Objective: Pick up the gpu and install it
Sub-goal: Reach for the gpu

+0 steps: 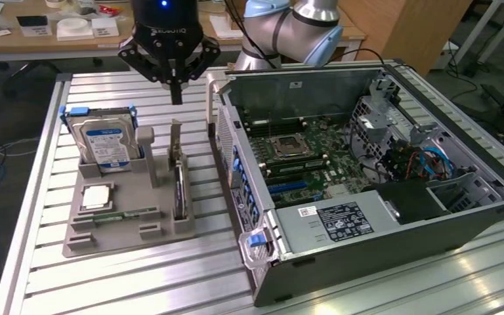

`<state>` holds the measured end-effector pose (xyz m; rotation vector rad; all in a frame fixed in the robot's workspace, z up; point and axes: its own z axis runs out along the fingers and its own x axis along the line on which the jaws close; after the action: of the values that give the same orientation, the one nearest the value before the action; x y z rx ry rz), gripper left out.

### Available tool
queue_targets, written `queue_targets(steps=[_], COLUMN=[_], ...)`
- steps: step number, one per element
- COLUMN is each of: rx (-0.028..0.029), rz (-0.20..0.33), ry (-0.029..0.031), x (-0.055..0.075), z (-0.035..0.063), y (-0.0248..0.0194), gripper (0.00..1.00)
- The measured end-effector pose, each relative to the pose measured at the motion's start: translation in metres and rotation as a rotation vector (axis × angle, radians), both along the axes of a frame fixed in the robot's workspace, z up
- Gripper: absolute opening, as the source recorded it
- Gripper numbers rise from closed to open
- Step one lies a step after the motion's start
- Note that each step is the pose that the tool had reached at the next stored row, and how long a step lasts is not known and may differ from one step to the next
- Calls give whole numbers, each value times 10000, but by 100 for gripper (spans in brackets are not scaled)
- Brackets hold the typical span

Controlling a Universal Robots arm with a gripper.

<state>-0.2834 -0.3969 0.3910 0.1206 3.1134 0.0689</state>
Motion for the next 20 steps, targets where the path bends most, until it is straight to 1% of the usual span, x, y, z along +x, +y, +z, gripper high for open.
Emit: queue_targets(steps=[3,12,14,20], rx=[-1,-1,-1,-1], rz=[0,-2,0,-1], ry=[0,0,1,0], x=[-28,-32,-32,-34], z=[0,0,0,0], y=[0,-2,-11,-56], gripper=[11,11,11,11])
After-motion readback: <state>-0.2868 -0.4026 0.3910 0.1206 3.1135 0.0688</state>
